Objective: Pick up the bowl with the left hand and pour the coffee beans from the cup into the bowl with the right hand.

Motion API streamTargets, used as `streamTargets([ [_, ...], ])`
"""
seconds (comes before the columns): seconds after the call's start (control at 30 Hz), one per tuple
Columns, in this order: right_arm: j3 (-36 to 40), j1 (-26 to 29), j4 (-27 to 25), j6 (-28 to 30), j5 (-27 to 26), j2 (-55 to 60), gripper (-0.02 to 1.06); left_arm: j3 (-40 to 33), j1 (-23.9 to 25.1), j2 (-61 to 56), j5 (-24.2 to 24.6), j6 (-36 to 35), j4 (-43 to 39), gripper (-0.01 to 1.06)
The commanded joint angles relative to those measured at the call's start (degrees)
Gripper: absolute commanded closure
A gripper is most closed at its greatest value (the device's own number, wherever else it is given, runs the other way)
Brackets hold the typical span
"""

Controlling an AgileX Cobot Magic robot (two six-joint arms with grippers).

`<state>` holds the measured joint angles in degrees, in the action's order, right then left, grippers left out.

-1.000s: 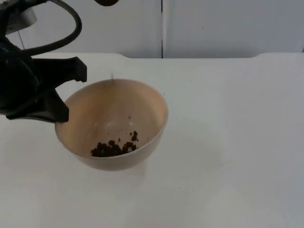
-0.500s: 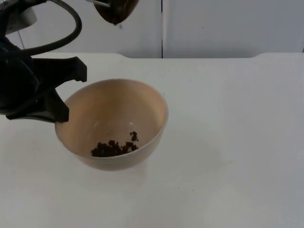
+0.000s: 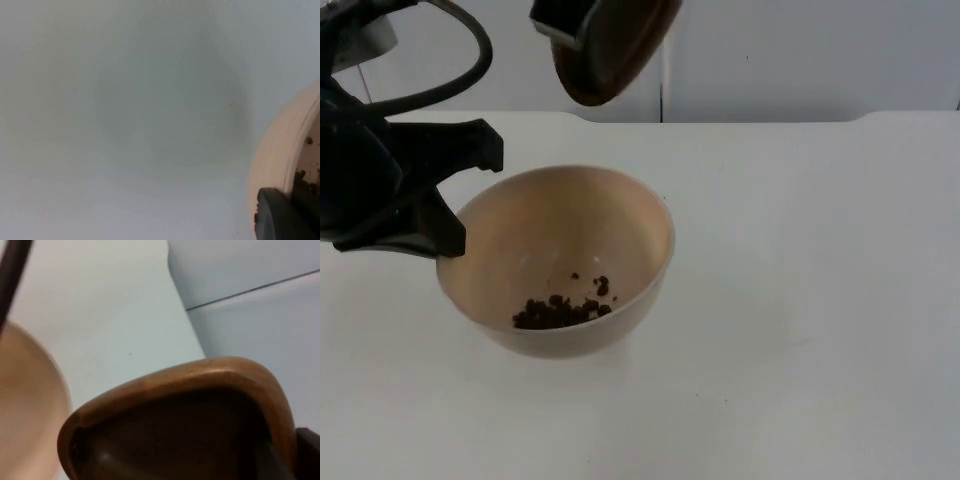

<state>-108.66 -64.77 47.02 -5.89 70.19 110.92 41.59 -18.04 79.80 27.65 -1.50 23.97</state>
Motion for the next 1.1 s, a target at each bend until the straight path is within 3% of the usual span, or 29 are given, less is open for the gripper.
streamTargets([
  [0.0,-0.4,1.1,-2.2,-0.9,-0.2,-0.6,1.04,-0.2,0.1,-0.6,-0.7,-0.5,1.0,1.05],
  [0.13,-0.4,3.1,-7.4,-0.9,-0.2,-0.6,1.04,-0.2,0.1,-0.6,-0.7,-0.5,1.0,1.05],
  [0.27,-0.4,6.3,-16.1,-0.9,-0.2,-0.6,1.04,-0.2,0.1,-0.6,-1.0,-0.5,1.0,1.05],
  [0.5,-0.4,9.5,-24.1,-0.7,-0.2,-0.6,1.04,-0.2,0.1,-0.6,-1.0,-0.5,1.0,1.05],
  [0.63,-0.4,12.7,-32.1,0.7,-0.2,-0.6,1.04,-0.2,0.1,-0.6,-1.2,-0.5,1.0,1.05],
  [0.87,-0.4,16.1,-38.7,1.2,-0.2,-0.6,1.04,-0.2,0.1,-0.6,-1.2,-0.5,1.0,1.05],
  [1.07,-0.4,17.7,-39.2,1.4,-0.2,-0.6,1.04,-0.2,0.1,-0.6,-1.2,-0.5,0.9,1.05],
])
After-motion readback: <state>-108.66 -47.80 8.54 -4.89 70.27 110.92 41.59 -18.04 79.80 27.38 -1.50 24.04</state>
